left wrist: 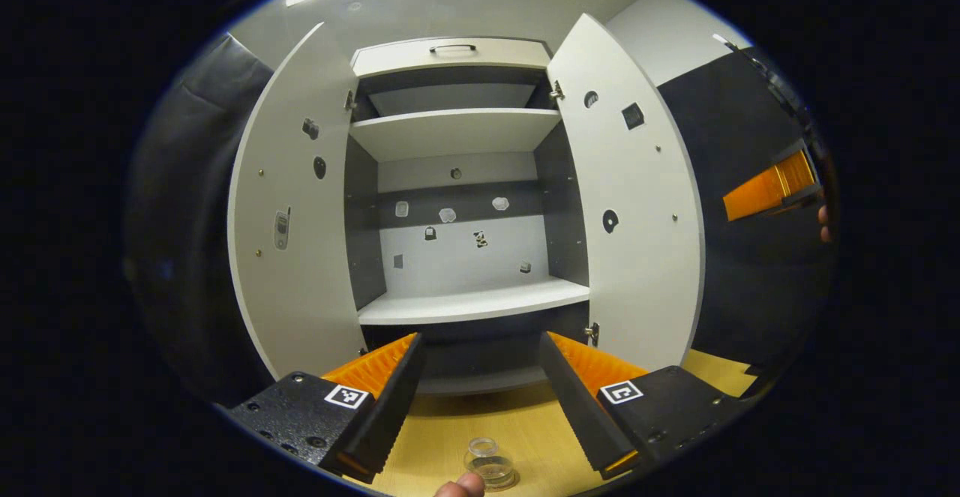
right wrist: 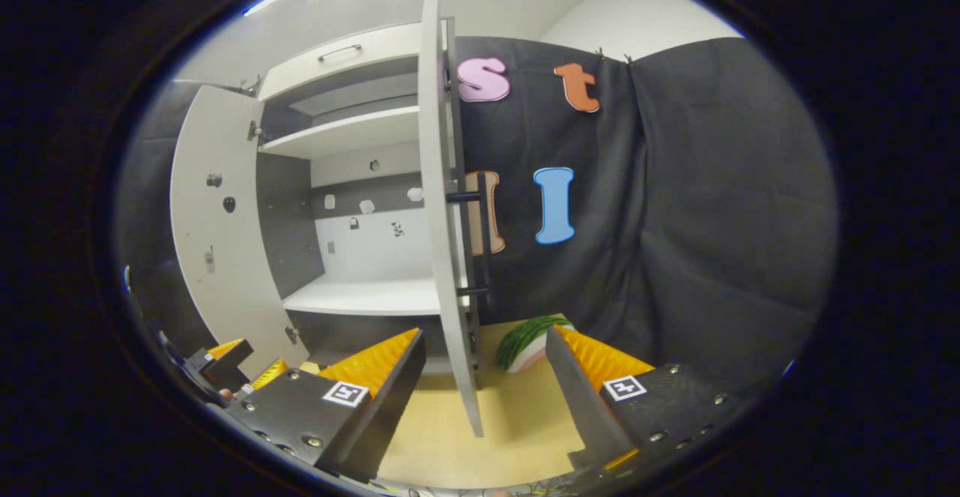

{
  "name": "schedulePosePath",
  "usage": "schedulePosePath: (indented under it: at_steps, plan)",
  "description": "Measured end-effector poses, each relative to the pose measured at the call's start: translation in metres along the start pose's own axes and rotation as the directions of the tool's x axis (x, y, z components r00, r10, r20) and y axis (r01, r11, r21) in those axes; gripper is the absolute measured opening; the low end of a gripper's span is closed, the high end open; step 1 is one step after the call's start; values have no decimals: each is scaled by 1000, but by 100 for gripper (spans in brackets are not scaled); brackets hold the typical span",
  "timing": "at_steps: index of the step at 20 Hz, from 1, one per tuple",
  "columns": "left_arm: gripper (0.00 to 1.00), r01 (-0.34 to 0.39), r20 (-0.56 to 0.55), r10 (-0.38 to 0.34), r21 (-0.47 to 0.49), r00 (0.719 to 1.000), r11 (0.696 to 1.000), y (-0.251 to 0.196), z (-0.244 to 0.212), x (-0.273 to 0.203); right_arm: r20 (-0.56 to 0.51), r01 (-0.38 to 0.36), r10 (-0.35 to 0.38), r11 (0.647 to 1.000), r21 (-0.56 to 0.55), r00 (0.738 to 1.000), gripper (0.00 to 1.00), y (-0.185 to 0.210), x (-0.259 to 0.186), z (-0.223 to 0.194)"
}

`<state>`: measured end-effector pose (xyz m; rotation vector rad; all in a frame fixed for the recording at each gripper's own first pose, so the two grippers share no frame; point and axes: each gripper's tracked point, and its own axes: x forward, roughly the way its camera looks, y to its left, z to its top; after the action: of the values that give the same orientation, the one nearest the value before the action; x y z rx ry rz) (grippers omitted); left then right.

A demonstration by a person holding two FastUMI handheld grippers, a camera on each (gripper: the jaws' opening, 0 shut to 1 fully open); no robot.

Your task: Grasp the bottle in the cabinet with the left hand and place it on the coaster, then close the right door with the right hand and the left door with the left hand.

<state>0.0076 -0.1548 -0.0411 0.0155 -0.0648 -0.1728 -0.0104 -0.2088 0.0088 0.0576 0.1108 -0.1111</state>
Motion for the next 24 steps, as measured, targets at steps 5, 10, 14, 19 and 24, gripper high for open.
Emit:
schedulePosePath:
  at_steps: [5,10,14,19,24]
  plan:
    - [96,-88,-12,87,-37,996,995,37,35,1,10,1,-1,1000,6,1000,98,-20,29,10]
    - [96,-164,-15,163,-38,986,986,69,48,1,-5,-43,43,999,9,999,98,-24,62,10]
    - [96,-222,-37,220,-33,975,975,89,40,-3,4,-66,66,998,2,998,98,-19,68,13]
    - [96,-259,-43,258,-25,965,966,102,38,-10,3,-67,67,998,-16,998,98,-17,68,14]
    - [96,-275,-32,274,-29,961,961,110,43,-18,11,-71,71,997,-18,997,100,-13,68,13]
